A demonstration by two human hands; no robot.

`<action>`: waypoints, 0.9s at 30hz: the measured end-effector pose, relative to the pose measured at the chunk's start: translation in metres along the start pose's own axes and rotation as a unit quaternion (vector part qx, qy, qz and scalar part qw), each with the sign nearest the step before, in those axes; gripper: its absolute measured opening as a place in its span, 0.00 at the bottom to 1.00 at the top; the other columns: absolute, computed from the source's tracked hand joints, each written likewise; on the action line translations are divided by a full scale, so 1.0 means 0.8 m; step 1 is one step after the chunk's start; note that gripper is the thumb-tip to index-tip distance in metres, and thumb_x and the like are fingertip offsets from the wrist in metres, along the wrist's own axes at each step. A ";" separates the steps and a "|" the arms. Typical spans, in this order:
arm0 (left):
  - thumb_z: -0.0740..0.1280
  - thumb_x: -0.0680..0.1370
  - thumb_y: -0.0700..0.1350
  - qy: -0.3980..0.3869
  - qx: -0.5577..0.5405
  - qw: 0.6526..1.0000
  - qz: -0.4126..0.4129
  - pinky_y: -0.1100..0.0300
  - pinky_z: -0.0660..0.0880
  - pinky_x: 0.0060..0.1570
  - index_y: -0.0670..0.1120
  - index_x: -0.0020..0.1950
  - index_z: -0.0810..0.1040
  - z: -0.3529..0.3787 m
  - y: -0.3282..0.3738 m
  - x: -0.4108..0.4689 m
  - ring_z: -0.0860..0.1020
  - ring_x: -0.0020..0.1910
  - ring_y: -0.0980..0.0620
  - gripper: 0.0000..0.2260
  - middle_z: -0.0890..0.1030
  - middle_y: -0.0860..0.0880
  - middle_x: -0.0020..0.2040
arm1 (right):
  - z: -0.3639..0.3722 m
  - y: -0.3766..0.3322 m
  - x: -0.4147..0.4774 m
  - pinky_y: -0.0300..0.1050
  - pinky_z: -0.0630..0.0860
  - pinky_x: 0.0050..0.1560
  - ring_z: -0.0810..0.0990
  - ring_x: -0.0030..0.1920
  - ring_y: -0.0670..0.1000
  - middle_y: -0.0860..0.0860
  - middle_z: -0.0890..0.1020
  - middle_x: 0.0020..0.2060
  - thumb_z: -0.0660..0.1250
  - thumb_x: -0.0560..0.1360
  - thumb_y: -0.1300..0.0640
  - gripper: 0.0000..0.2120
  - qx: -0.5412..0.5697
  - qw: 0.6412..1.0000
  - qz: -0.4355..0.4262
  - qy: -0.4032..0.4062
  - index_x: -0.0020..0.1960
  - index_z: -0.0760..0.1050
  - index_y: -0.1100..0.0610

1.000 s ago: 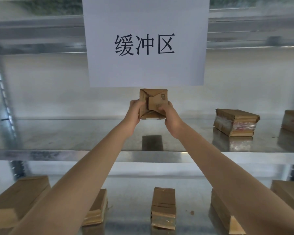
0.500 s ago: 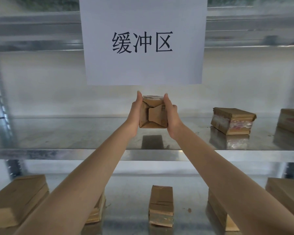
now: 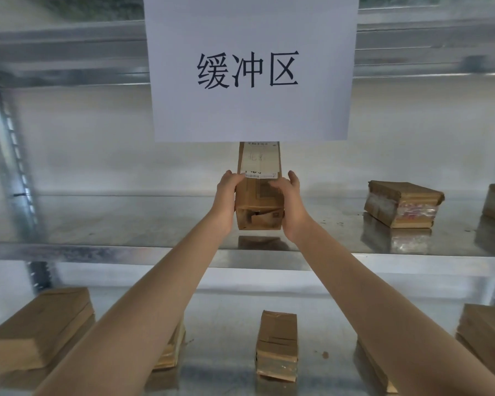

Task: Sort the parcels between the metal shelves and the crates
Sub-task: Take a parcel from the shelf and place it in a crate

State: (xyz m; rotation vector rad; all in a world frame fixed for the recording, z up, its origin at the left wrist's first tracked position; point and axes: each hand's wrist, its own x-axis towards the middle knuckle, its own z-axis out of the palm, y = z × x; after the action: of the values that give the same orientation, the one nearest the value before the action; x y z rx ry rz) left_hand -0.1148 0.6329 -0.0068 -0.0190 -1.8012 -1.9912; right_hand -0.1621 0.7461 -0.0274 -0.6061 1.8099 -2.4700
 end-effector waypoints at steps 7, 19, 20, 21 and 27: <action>0.66 0.81 0.51 0.028 -0.040 0.999 0.016 0.63 0.80 0.36 0.50 0.69 0.65 -0.037 -0.011 -0.002 0.79 0.54 0.52 0.19 0.77 0.48 0.60 | 0.050 0.028 0.002 0.55 0.77 0.64 0.75 0.66 0.55 0.52 0.69 0.69 0.75 0.70 0.42 0.37 -0.004 0.998 -0.053 -0.039 0.73 0.62 0.42; 0.63 0.82 0.46 0.148 0.035 0.983 0.098 0.69 0.78 0.38 0.48 0.73 0.68 -0.282 0.040 -0.043 0.80 0.51 0.58 0.18 0.80 0.50 0.60 | 0.298 0.073 -0.022 0.38 0.81 0.49 0.82 0.58 0.52 0.51 0.81 0.61 0.66 0.80 0.57 0.20 0.039 0.972 -0.034 -0.231 0.71 0.67 0.52; 0.64 0.82 0.46 0.161 0.040 0.981 0.101 0.68 0.79 0.40 0.47 0.73 0.68 -0.312 0.048 -0.050 0.80 0.53 0.57 0.19 0.79 0.48 0.61 | 0.329 0.078 -0.029 0.40 0.81 0.52 0.81 0.60 0.52 0.52 0.80 0.63 0.66 0.80 0.57 0.22 0.045 0.969 -0.035 -0.242 0.73 0.67 0.53; 0.64 0.82 0.46 0.173 0.041 0.978 0.106 0.67 0.79 0.41 0.47 0.72 0.69 -0.343 0.056 -0.058 0.80 0.53 0.56 0.19 0.79 0.48 0.61 | 0.361 0.084 -0.036 0.42 0.81 0.54 0.81 0.61 0.53 0.53 0.79 0.64 0.66 0.80 0.58 0.23 0.051 0.965 -0.034 -0.254 0.73 0.66 0.53; 0.64 0.82 0.43 0.243 0.047 0.959 0.136 0.61 0.81 0.47 0.45 0.71 0.70 -0.537 0.096 -0.130 0.82 0.54 0.50 0.17 0.80 0.44 0.62 | 0.559 0.130 -0.096 0.57 0.77 0.64 0.79 0.63 0.55 0.52 0.79 0.65 0.68 0.79 0.54 0.25 0.062 0.932 -0.021 -0.356 0.74 0.65 0.49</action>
State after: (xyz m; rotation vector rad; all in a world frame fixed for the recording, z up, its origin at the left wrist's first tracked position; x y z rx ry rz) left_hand 0.1270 0.2557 -0.0290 0.2228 -1.4788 -1.5487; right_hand 0.0297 0.3218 -0.0330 -1.3171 1.3444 -1.9580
